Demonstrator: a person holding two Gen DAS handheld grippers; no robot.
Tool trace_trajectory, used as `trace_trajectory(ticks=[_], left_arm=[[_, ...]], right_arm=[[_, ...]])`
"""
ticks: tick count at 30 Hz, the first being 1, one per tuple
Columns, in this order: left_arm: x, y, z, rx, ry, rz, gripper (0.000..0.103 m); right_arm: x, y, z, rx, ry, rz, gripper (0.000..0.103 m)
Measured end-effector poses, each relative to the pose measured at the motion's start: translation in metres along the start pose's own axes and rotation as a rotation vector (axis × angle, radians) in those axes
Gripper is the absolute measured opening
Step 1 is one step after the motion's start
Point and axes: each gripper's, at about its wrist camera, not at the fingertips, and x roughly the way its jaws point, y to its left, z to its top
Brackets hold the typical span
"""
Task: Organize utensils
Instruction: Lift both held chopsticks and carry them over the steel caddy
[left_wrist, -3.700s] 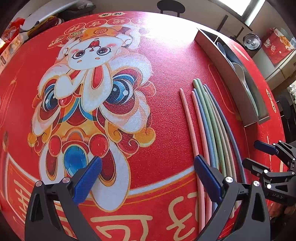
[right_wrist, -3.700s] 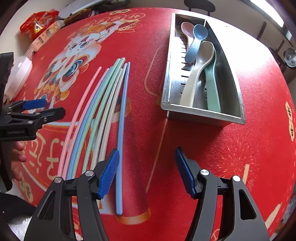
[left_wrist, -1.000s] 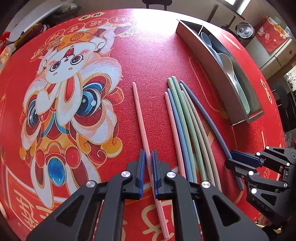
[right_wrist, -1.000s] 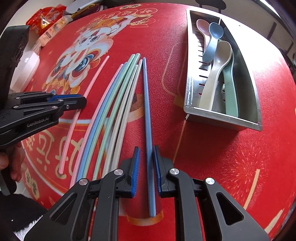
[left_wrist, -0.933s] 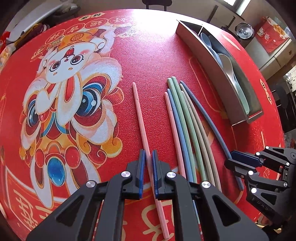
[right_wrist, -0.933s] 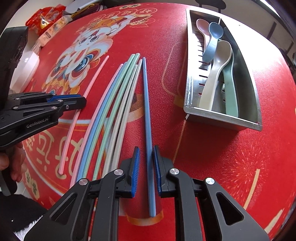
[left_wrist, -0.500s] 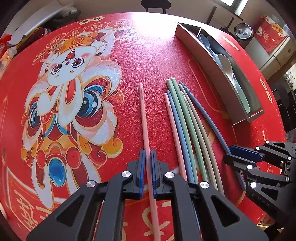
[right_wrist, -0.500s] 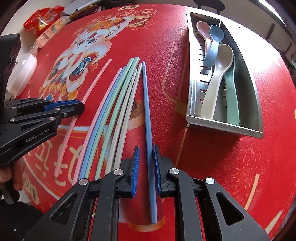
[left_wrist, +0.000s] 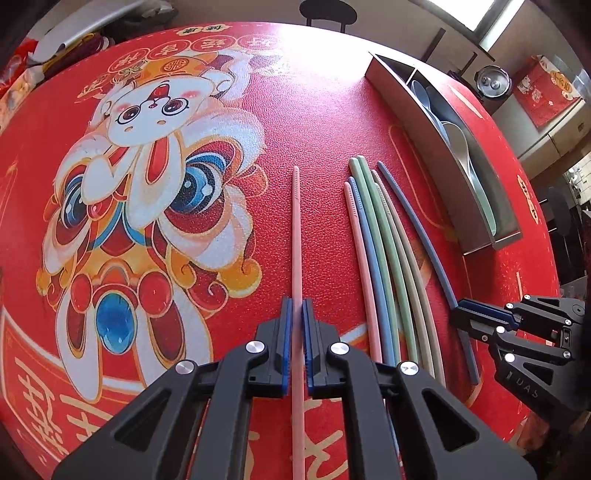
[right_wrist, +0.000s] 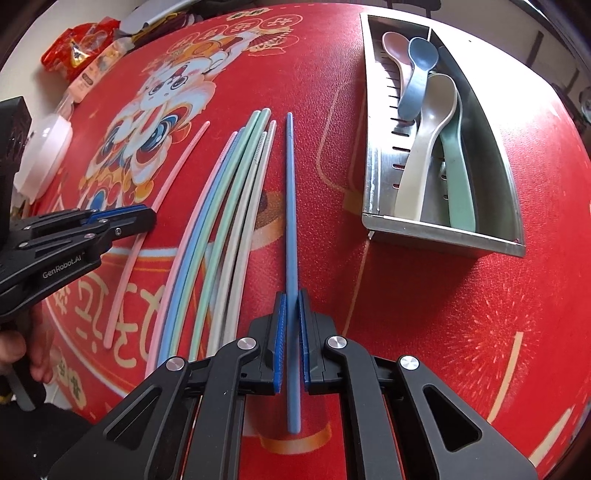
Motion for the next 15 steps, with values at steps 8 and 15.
trace_trajectory(ticks=[8, 15], left_arm=[[-0.006, 0.01, -0.002, -0.027, -0.002, -0.062, 0.006], [-0.041, 0.024, 0.003, -0.073, -0.07, -0.117, 0.005]], right_arm=[[-0.001, -0.003, 0.002, 0.015, 0.007, 0.047, 0.006], [-0.026, -0.005, 0.001, 0.036, -0.075, 0.125, 0.006]])
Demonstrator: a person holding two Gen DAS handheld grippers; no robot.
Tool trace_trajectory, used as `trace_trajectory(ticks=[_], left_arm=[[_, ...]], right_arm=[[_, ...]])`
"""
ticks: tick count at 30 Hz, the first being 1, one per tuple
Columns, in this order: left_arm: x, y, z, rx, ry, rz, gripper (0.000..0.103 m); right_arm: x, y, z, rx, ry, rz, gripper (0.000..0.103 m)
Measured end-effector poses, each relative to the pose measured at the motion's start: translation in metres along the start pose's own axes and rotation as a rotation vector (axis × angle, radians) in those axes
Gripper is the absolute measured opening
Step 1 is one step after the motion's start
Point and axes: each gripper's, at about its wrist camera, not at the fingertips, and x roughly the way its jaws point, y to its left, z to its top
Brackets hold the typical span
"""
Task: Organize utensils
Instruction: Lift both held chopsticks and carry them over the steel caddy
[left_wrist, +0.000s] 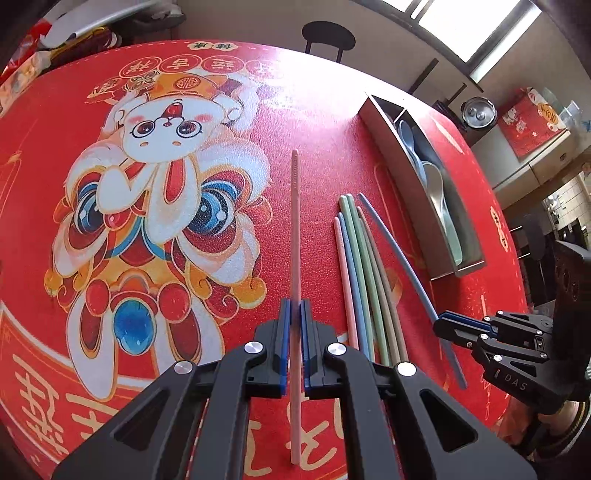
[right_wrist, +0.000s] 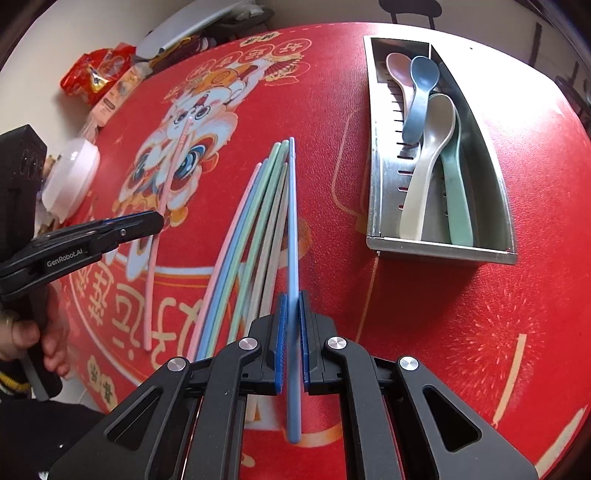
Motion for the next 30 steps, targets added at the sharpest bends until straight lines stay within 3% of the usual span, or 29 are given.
trace_trajectory(ticks=[21, 30], left_arm=[[-0.035, -0.022, 0.028, 0.015, -0.066, -0.119, 0.005], [-0.051, -0.066, 0.062, 0.081, -0.105, -0.212, 0.005]], right_arm=[[-0.053, -0.016, 0.024, 0.082, -0.143, 0.055, 0.006], [-0.068, -0.041, 0.032, 0.152, -0.194, 0.025, 0.006]])
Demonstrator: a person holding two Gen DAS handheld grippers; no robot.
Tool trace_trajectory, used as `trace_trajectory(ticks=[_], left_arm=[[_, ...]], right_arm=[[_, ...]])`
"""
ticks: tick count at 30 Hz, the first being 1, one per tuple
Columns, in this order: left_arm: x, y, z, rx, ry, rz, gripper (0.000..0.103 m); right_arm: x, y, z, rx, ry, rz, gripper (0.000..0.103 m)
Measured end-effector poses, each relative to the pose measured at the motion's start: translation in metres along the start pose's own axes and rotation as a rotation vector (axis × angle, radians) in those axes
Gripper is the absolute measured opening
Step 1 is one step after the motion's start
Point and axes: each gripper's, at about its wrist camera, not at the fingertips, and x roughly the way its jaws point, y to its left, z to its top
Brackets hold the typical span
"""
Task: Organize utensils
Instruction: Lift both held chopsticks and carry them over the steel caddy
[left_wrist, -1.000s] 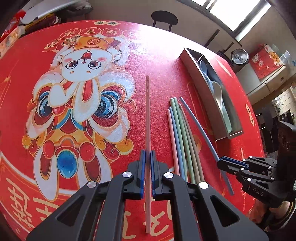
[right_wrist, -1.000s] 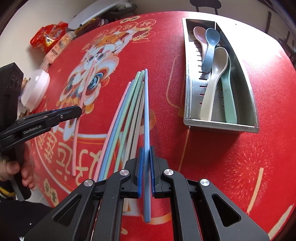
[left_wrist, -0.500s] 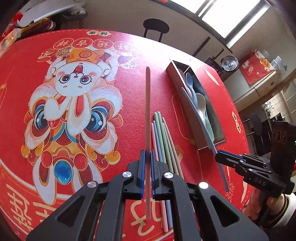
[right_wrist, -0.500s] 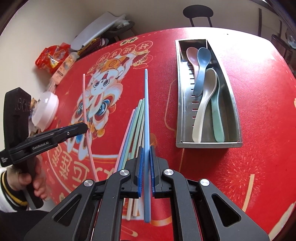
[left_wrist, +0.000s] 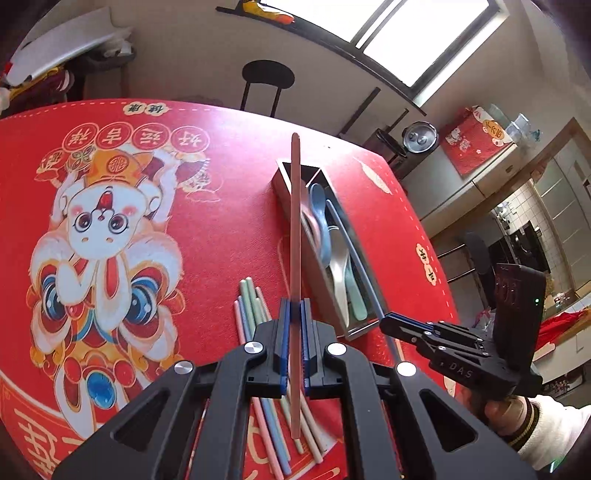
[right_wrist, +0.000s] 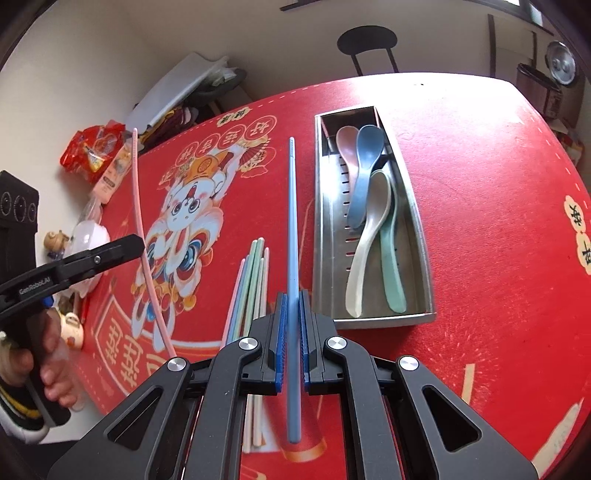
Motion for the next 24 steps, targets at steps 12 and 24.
trace_trajectory(ticks=[12, 24], left_arm=[[0.066, -0.042, 0.05, -0.02, 0.074, -0.131, 0.005], [0.149, -0.024, 0.079, -0.154, 0.155, -0.101, 0.005]], right_arm=[[-0.002, -0.04, 0.024, 0.082, -0.037, -0.061, 0.006], [0.014, -0.061, 0.049, 0.096, -0.036, -0.082, 0.006]])
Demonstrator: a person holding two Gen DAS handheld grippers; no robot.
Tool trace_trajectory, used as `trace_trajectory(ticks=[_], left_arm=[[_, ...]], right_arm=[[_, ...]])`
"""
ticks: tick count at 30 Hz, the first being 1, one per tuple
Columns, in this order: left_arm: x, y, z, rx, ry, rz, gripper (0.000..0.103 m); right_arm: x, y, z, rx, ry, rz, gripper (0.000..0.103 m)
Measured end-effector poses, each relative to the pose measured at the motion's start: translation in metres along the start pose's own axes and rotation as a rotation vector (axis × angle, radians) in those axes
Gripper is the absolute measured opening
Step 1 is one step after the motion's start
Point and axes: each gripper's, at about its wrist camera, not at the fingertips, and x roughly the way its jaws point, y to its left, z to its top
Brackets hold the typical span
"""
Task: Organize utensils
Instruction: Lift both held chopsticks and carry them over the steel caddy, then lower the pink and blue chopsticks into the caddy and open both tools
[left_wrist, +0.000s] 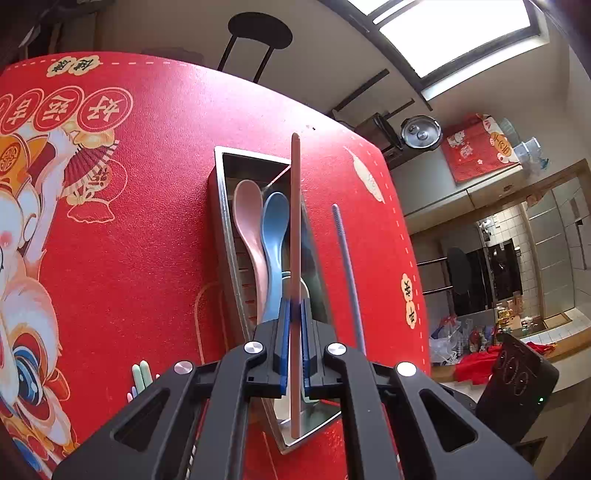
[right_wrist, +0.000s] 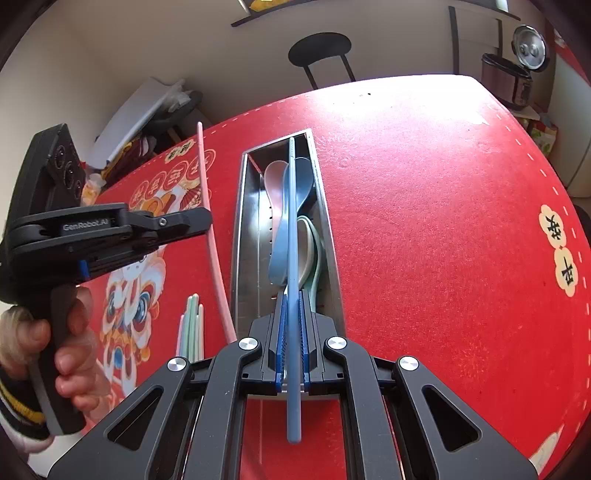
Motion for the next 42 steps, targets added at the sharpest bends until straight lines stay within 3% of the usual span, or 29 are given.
trace_trajectory(ticks=[6, 10, 21, 24, 26, 39, 42], left_arm=[[0.028, 0.005, 0.004, 0.02, 0.046, 0.08, 0.005], [0.038, 0.007, 0.012, 0.004, 0.078, 0.089, 0.005], [0.011, 0.006, 0.018, 0.055, 0.034, 0.141, 0.007], [-0.002, 0.006, 0.018, 0.082, 0.005, 0.183, 0.023], [-0.012, 0.01, 0.018, 0.092, -0.02, 0.211, 0.046], [-0.06, 0.041, 0.007, 0.081, -0.088, 0.308, 0.06], [-0.065, 0.045, 0.0, 0.096, -0.09, 0.33, 0.068]], right_arm=[[0.014, -0.002, 0.007, 0.001, 0.022, -0.006, 0.006], [0.021, -0.003, 0.01, 0.014, 0.035, -0.012, 0.006], [0.045, -0.001, 0.02, 0.043, 0.069, -0.037, 0.006], [0.049, 0.002, 0.026, 0.032, 0.071, -0.064, 0.007], [0.052, 0.005, 0.03, 0.021, 0.074, -0.089, 0.007], [0.036, 0.01, 0.032, -0.011, 0.071, -0.161, 0.008], [0.026, 0.013, 0.026, -0.015, 0.061, -0.175, 0.008]])
